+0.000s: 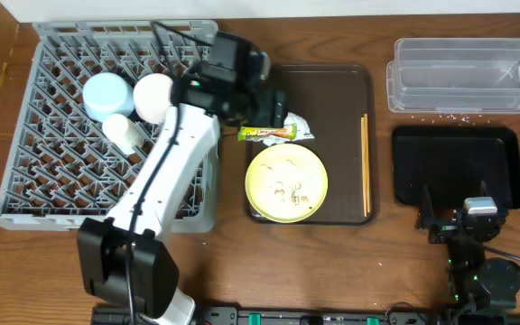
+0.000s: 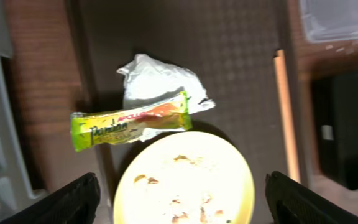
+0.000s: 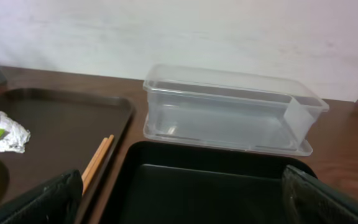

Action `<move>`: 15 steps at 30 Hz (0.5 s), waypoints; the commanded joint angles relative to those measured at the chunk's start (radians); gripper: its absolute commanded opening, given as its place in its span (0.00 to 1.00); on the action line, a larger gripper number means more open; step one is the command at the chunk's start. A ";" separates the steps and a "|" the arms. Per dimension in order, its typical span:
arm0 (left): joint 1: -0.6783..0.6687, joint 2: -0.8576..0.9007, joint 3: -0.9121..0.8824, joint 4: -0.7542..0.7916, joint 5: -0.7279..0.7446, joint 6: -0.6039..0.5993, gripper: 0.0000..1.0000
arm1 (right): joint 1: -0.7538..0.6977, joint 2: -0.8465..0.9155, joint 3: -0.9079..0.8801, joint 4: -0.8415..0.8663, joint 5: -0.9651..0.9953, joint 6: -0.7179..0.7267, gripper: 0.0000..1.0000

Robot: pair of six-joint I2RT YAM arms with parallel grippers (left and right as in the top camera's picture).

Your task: Sort waste into correct bins and load items into the dishwasher

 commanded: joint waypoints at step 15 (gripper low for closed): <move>-0.050 0.010 0.005 0.006 -0.166 0.015 0.82 | -0.007 -0.005 -0.001 -0.004 -0.004 0.012 0.99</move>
